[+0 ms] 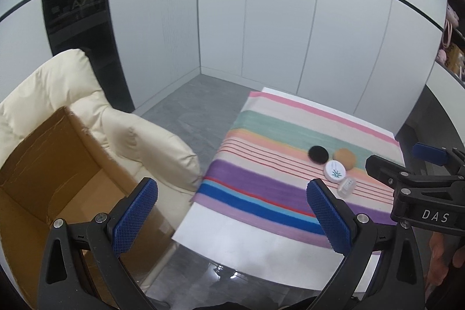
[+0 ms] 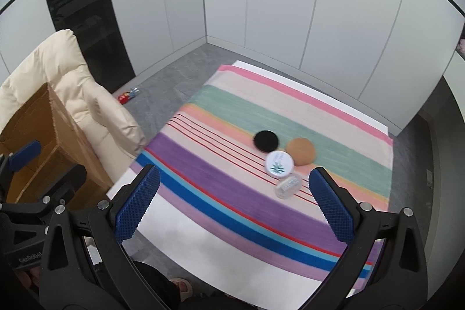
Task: Organize objects
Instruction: 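Withdraw both open tools from the box back over the blanket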
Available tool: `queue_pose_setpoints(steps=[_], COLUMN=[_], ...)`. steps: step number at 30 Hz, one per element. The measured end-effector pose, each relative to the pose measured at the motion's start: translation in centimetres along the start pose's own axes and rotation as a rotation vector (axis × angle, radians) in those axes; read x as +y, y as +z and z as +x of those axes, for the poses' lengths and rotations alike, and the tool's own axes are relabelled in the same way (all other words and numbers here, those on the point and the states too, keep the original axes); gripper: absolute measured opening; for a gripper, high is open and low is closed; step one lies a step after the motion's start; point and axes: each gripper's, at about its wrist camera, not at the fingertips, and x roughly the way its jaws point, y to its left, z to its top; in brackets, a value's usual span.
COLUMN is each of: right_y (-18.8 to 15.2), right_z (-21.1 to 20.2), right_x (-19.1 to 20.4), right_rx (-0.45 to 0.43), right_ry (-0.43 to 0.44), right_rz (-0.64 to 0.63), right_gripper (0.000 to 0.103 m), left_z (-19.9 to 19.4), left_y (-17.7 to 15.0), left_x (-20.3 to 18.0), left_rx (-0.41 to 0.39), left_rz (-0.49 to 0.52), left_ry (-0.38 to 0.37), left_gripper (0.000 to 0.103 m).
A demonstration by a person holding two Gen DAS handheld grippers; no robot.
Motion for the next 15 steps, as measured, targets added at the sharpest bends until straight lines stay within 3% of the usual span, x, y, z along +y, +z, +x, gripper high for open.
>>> queue_pose_setpoints(steps=[15], right_y=[-3.8], right_z=[5.4], right_x=[-6.9], right_rx=[0.11], right_ry=[-0.073], right_rz=[0.053], right_gripper=[0.103], left_z=[7.1], left_y=[-0.4], left_x=[-6.9], left_rx=[0.119], left_rz=[0.138], left_ry=[-0.081], left_gripper=[0.103])
